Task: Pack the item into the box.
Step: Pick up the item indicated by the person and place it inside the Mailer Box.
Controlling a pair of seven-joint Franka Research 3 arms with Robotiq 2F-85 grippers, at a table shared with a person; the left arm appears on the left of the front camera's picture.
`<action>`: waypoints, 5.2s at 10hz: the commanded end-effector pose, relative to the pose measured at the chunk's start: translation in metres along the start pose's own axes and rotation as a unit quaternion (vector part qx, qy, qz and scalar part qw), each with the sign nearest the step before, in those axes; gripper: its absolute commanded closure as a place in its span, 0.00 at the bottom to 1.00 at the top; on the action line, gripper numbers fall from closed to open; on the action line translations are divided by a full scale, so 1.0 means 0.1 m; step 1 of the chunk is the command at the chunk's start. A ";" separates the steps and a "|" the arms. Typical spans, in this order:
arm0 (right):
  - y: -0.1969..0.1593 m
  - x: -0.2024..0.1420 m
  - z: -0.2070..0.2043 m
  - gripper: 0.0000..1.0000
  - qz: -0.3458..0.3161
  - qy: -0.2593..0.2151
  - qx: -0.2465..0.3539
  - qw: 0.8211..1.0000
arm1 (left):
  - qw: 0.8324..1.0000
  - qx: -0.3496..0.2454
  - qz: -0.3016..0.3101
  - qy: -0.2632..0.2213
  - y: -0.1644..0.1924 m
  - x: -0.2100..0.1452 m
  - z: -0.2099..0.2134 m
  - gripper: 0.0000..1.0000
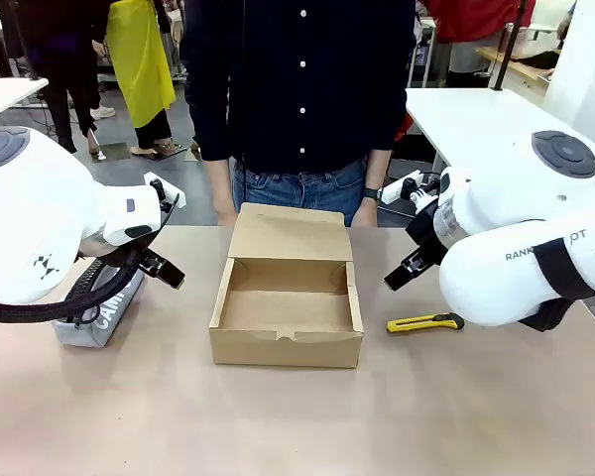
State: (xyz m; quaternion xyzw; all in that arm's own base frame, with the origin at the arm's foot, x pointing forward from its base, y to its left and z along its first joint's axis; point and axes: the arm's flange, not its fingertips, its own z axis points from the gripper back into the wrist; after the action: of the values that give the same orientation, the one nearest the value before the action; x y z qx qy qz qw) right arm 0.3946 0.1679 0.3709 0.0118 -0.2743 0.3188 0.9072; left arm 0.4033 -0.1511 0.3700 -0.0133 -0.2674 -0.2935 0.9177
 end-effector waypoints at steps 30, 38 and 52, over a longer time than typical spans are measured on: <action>-2.71 -2.67 1.95 0.00 -0.544 -0.269 0.363 0.707 | 0.738 -0.432 0.412 -0.315 2.50 -2.48 1.73 0.00; -2.70 -2.90 2.05 0.00 -0.582 -0.264 0.338 0.691 | 0.734 -0.426 0.430 -0.308 2.49 -2.61 1.73 0.00; -2.66 -2.92 2.05 0.00 -0.592 -0.249 0.338 0.688 | 0.734 -0.426 0.430 -0.308 2.49 -2.61 1.73 0.00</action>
State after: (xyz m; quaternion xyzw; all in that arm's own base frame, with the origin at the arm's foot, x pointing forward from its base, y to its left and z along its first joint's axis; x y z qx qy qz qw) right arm 0.2612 -0.2515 0.4382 0.5556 -0.2994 -0.2291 0.7410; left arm 0.2764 0.2249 0.4211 -0.6030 -0.3355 0.0771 0.7197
